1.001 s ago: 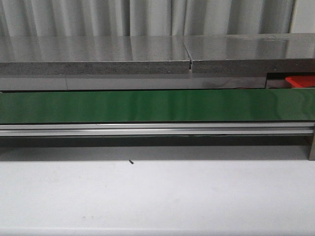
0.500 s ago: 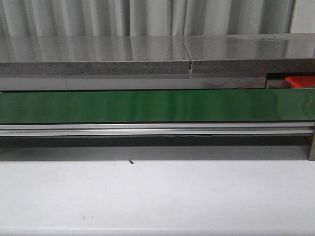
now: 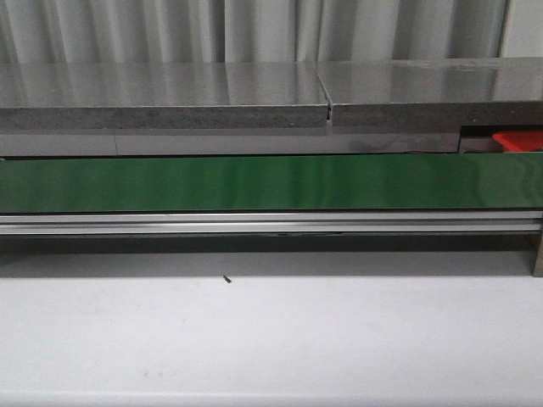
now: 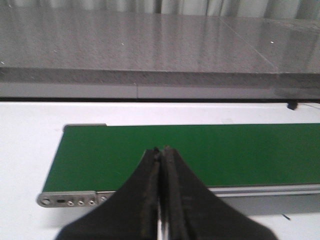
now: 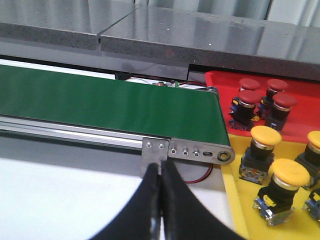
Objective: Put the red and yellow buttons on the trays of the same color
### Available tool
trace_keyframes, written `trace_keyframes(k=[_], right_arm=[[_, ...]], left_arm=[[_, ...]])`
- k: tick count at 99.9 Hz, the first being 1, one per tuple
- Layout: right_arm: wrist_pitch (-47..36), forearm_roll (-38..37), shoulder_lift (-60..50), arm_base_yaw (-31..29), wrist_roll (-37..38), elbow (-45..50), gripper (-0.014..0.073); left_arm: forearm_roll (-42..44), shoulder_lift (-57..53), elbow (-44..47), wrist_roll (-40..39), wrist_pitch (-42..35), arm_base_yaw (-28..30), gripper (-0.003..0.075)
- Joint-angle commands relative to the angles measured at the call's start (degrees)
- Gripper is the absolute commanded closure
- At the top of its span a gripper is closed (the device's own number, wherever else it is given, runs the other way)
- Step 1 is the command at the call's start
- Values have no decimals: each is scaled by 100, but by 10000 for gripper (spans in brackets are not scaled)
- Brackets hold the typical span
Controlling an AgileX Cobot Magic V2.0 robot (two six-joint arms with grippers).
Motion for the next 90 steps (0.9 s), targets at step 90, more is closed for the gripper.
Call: trace_keyframes(k=[90], right_arm=[[-469,-8,-71,-2,4,-4,660]], left_arm=[[2507,-2282,2541,-2343,-2263,-47,739]])
